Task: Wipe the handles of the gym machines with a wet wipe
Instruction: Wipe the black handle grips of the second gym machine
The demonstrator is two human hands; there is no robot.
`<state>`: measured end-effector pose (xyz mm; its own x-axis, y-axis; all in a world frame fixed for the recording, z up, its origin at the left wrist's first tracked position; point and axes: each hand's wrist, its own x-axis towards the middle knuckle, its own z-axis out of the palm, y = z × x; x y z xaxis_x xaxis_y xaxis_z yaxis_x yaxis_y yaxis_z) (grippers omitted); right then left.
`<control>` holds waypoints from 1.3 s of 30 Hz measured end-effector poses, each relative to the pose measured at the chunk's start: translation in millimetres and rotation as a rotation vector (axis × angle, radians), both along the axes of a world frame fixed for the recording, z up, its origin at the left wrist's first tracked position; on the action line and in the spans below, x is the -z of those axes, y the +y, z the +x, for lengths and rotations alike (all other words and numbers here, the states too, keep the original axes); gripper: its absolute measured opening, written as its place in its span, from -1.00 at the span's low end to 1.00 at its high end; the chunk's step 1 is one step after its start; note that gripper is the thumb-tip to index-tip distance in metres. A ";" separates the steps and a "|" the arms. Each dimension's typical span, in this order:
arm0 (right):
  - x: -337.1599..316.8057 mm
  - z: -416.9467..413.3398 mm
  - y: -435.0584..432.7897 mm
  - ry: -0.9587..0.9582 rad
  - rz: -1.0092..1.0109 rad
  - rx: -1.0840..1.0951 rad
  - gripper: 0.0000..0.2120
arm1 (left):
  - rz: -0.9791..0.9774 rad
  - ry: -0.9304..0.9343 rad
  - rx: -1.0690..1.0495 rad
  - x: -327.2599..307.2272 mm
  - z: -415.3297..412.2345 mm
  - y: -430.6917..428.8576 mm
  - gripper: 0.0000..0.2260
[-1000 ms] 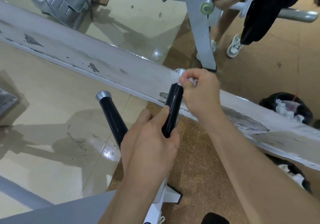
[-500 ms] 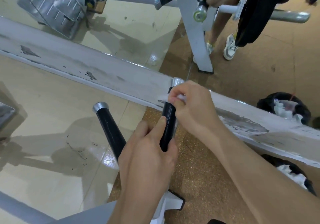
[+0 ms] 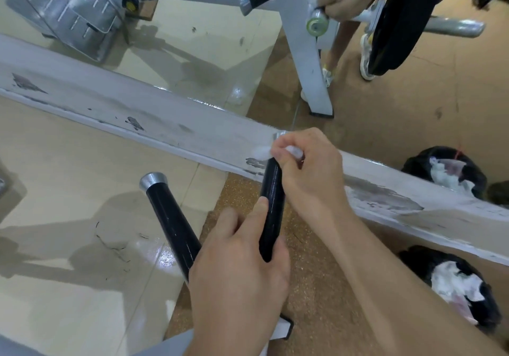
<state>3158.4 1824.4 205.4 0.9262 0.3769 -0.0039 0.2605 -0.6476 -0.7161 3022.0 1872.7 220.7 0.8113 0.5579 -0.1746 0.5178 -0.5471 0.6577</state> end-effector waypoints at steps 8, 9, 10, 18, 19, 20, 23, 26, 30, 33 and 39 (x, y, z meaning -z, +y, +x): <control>-8.2 6.3 2.9 -0.009 -0.062 0.026 -0.86 | -0.197 -0.261 0.012 2.1 63.2 33.2 -0.68; -8.2 -1.0 0.2 -0.030 -0.072 -0.030 -0.85 | -0.210 -0.290 0.050 5.7 69.8 33.5 -0.67; -8.0 0.0 -0.1 -0.034 -0.061 -0.033 -0.83 | -0.213 -0.307 0.080 8.5 74.4 33.1 -0.66; -11.3 6.7 -6.3 0.229 0.174 0.112 -0.78 | -0.140 -0.312 0.093 22.1 88.4 37.0 -0.73; -14.4 3.1 -12.4 0.294 0.234 0.089 -0.69 | -0.116 -0.285 0.083 21.7 88.0 35.4 -0.73; -18.1 0.3 -17.6 0.355 0.314 0.083 -0.63 | -0.096 -0.271 0.059 21.2 88.7 33.9 -0.74; -16.4 -11.0 -23.4 0.438 0.453 0.163 -0.58 | -0.109 -0.291 -0.041 18.9 98.0 34.4 -0.85; -5.0 -22.3 -20.8 0.382 0.405 0.235 -0.55 | -0.246 -0.291 -0.115 18.6 110.6 42.3 -0.94; -3.4 -24.7 -17.0 0.334 0.285 0.222 -0.64 | -0.539 -0.275 -0.252 24.4 116.8 59.7 -0.80; -2.0 -22.2 -17.5 0.297 0.241 0.208 -0.67 | -0.720 -0.278 -0.330 30.1 114.6 62.1 -0.86; -1.2 -21.2 -21.2 0.232 0.164 0.093 -0.55 | -0.576 -0.257 -0.238 27.5 100.2 42.5 -0.87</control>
<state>3137.2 1803.2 206.7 0.9383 0.3036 -0.1658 0.0224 -0.5316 -0.8467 3122.2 1915.2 193.3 0.7330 0.6025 -0.3159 0.3694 0.0373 0.9285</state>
